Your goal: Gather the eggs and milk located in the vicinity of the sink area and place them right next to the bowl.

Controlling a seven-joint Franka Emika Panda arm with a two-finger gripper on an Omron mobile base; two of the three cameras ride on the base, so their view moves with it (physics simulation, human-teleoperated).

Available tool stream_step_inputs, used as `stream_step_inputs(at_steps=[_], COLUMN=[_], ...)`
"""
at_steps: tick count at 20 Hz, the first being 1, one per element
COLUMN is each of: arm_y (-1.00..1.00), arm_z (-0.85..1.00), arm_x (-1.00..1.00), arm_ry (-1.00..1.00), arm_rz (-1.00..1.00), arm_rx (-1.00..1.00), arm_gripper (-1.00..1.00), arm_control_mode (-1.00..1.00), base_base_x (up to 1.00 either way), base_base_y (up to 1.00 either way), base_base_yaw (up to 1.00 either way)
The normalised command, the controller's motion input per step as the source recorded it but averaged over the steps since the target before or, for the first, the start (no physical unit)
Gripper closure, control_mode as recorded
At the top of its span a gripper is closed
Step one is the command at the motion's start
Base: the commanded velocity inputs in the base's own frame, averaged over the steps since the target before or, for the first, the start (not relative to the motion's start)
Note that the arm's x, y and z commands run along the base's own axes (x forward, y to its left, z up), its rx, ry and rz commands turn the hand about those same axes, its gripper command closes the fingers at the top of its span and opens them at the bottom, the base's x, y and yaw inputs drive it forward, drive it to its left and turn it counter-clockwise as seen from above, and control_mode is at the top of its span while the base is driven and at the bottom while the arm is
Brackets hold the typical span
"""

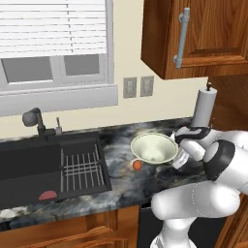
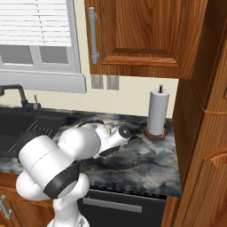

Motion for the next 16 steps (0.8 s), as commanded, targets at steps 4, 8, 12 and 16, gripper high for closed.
stream_step_inputs(at_steps=[4, 8, 12, 16], arm_y=[0.0, 0.0, 0.0, 0.0], arm_z=[-0.08, -0.03, 0.0, 0.0], arm_x=[0.03, 0.0, 0.0, 0.0], arm_ry=[0.0, 0.0, 0.0, 0.0], arm_rz=[0.0, 0.0, 0.0, 0.0], arm_rx=[0.0, 0.0, 0.0, 0.0], arm_gripper=[1.0, 1.0, -1.0, -1.0], arm_control_mode=[-1.0, -1.0, -1.0, -1.0], base_base_x=[0.0, 0.0, 0.0, 0.0], base_base_y=[0.0, 0.0, 0.0, 0.0], base_base_yaw=[0.0, 0.0, 0.0, 0.0])
